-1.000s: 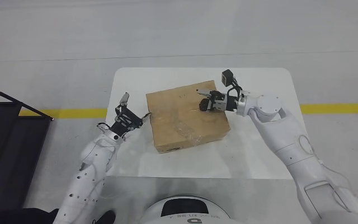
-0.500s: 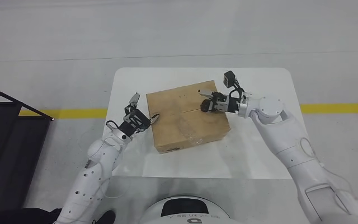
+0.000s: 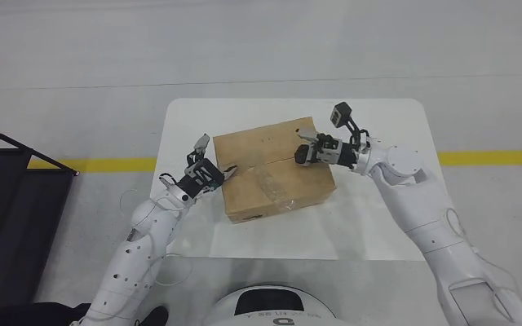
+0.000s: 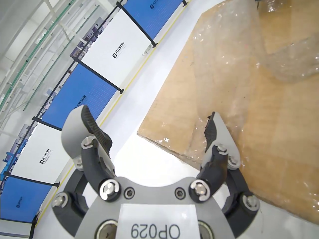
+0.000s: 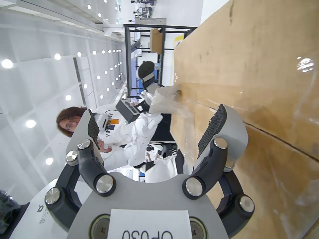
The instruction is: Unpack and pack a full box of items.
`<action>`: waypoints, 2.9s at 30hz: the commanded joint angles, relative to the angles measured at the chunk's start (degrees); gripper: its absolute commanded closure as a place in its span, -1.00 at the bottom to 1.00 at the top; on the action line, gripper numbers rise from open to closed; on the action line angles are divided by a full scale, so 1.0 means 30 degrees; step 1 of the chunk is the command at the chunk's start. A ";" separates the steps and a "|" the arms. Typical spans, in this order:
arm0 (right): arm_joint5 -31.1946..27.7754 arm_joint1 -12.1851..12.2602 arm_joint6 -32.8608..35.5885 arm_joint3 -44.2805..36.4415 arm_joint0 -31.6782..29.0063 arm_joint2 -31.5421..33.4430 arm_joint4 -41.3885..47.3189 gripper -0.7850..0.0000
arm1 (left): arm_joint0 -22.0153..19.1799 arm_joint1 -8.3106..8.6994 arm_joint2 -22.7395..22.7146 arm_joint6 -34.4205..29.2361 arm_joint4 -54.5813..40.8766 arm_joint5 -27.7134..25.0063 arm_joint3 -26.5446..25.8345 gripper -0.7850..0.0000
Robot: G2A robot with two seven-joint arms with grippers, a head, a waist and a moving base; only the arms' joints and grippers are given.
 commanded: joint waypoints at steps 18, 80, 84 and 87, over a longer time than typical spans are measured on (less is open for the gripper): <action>-0.0927 0.0506 -0.7469 -0.5540 -0.3445 0.2198 -0.7342 -1.00 | 0.0001 0.0000 -0.0002 -0.0005 0.0005 -0.0005 -0.0002 -1.00; -0.8682 0.2480 0.3387 -0.7124 -0.6073 0.1278 -1.0667 -0.26 | 0.0001 0.0000 -0.0002 -0.0005 0.0005 -0.0005 -0.0002 -1.00; -0.8207 0.2342 0.2871 -0.6696 -0.5564 0.0451 -1.0898 -0.24 | 0.0001 0.0000 -0.0002 -0.0005 0.0005 -0.0005 -0.0002 -1.00; -0.8048 0.2283 0.2522 -0.6567 -0.5364 0.0077 -1.0939 -0.23 | 0.0001 0.0000 -0.0002 -0.0005 0.0005 -0.0005 -0.0002 -1.00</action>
